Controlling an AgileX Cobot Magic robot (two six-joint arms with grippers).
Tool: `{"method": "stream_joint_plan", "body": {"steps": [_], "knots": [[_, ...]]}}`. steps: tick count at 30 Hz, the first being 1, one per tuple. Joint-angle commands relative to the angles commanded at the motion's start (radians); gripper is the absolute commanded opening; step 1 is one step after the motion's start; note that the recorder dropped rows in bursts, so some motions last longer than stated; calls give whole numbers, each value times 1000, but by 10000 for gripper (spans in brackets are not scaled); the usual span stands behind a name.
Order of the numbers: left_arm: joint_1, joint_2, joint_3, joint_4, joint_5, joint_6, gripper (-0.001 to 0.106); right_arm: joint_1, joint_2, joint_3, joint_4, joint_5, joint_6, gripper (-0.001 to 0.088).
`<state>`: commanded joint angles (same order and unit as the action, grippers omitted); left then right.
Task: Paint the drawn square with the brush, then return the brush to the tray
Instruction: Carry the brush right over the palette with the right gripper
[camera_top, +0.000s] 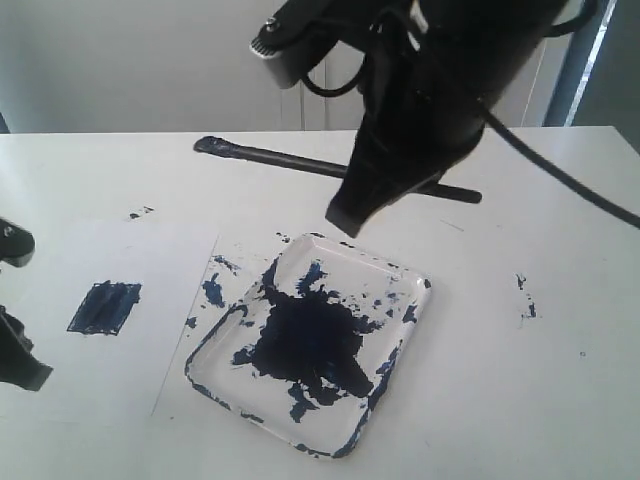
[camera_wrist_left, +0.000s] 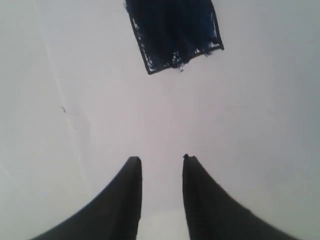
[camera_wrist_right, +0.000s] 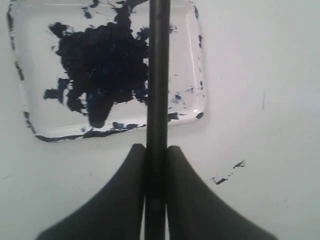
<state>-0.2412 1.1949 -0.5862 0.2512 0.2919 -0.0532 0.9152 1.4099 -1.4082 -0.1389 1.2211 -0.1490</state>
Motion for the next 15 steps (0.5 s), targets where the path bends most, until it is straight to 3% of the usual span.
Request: {"method": "stream_joint_plan", "body": {"steps": [8, 15], "knots": [[-2, -200, -19, -68, 89, 6, 347, 0, -118, 265, 56, 0, 73, 0], [-2, -409, -19, -79, 217, 8, 310, 0, -151, 459, 123, -93, 103, 0]]}}
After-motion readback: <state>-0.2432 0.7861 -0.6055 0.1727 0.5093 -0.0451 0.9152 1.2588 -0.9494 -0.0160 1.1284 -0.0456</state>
